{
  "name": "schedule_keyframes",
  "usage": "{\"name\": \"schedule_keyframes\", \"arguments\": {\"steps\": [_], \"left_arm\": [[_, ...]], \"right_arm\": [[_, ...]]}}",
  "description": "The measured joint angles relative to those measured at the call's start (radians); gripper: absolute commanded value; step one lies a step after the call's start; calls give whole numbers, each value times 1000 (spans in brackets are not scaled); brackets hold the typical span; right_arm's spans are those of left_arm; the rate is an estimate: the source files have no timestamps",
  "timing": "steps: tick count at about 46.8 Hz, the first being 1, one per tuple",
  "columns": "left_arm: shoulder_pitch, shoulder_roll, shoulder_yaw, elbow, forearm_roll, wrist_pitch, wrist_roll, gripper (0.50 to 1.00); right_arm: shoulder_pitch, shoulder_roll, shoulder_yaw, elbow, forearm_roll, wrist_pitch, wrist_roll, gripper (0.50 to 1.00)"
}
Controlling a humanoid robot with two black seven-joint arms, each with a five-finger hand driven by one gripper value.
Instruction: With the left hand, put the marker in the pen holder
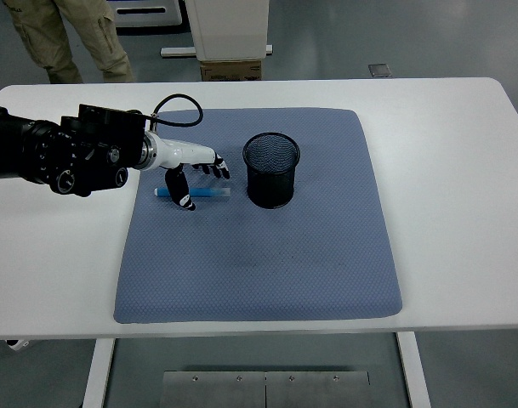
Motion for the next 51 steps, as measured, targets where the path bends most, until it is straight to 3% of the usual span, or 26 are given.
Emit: {"name": "schedule_keyframes", "arguments": {"steps": [6,12,36,46,51], "left_arm": [[0,-1,-1,0,0,0,9,707],[1,-18,-4,6,15,0,23,669],[2,-37,-18,8,63,3,96,637],[0,-49,-23,8,63,3,115,604],[-3,-54,-30,8,64,3,119,558]], "right_arm": [[0,0,0,0,0,0,0,1000],[0,0,0,0,0,0,0,1000],[0,0,0,0,0,0,0,1000],[0,0,0,0,0,0,0,1000],[0,0,0,0,0,0,0,1000]]}}
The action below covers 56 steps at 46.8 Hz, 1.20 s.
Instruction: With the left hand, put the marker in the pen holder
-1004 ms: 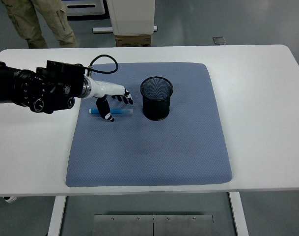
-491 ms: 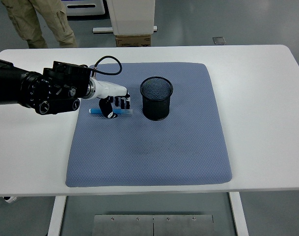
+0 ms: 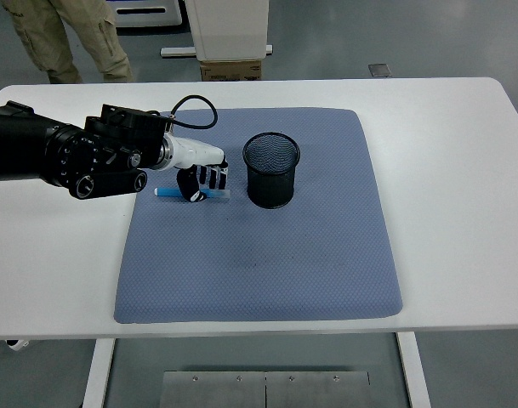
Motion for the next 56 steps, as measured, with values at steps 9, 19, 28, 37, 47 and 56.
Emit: {"name": "schedule_keyframes", "arguments": {"steps": [9,19,28,37,47,56], "left_arm": [[-1,-1,0,0,0,-1,0,555],[-1,-3,0,-1,2,-3,0,555],[-1,-3,-1,-3,3,-10,0,560],[-1,-1,-1,-3,3,-26,0,569],[-1,-2,-2,-3,13,-26,0,569],[0,-3,-2,-3,23,-27,0,500]], "right_arm": [[0,0,0,0,0,0,1,1000],[0,0,0,0,0,0,1,1000],[0,0,0,0,0,0,0,1000],[0,0,0,0,0,-1,0,1000],[0,0,0,0,0,0,1,1000],[0,0,0,0,0,0,0,1000]]}}
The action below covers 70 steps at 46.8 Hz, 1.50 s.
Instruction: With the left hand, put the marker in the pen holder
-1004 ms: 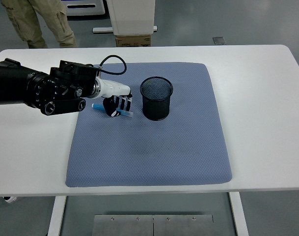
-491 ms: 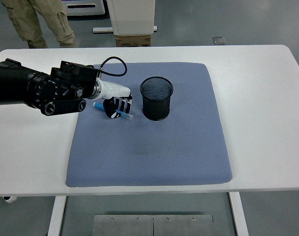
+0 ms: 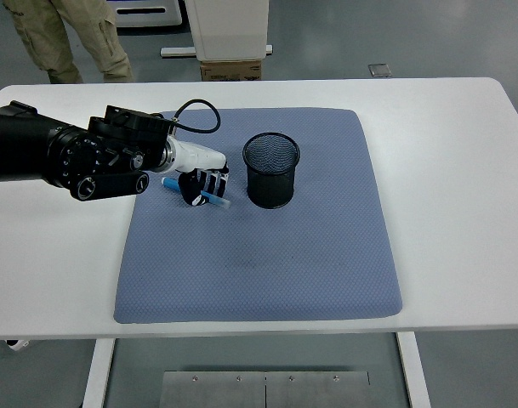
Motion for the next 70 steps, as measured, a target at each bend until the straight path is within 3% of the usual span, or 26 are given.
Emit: {"name": "schedule_keyframes", "arguments": {"steps": [9,36,57,70], "left_arm": [[0,1,0,1,18,-41,0,500],[-41,19,-62,31,1,-70,-5,500],[-136,50,-116,41,-7,-128,-9,500],[-195,44,-164,61,-94,-164,-11,500]], "right_arm": [[0,0,0,0,0,0,-1,1000],[0,0,0,0,0,0,0,1000],[0,0,0,0,0,0,0,1000],[0,0,0,0,0,0,0,1000]]}}
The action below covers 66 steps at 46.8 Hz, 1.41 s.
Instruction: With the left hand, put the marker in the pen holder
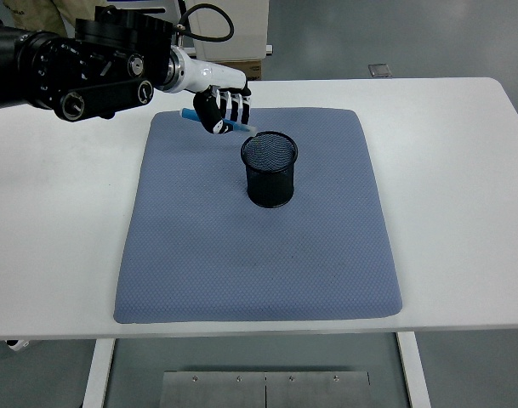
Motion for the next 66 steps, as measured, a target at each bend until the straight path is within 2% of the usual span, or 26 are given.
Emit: {"name": "schedule_keyframes", "arguments": {"steps": [17,39,56,58,63,66], "left_arm": [[2,-16,-84,17,-63,-7,0,500],[92,-96,-202,17,-285,-2,-5,500],[108,-79,-205,18,-338,-8,-38,500],[108,-79,-205,18,-338,-8,-39,540],[109,-77,-203,18,-338,-9,-40,733],[112,-76,-203,18,-338,-8,-40,812]], "right_arm": [[0,0,0,0,0,0,0,1000],[0,0,0,0,0,0,0,1000],[0,0,0,0,0,0,0,1000],[0,0,0,0,0,0,0,1000],[0,0,0,0,0,0,0,1000],[0,0,0,0,0,0,0,1000]]}}
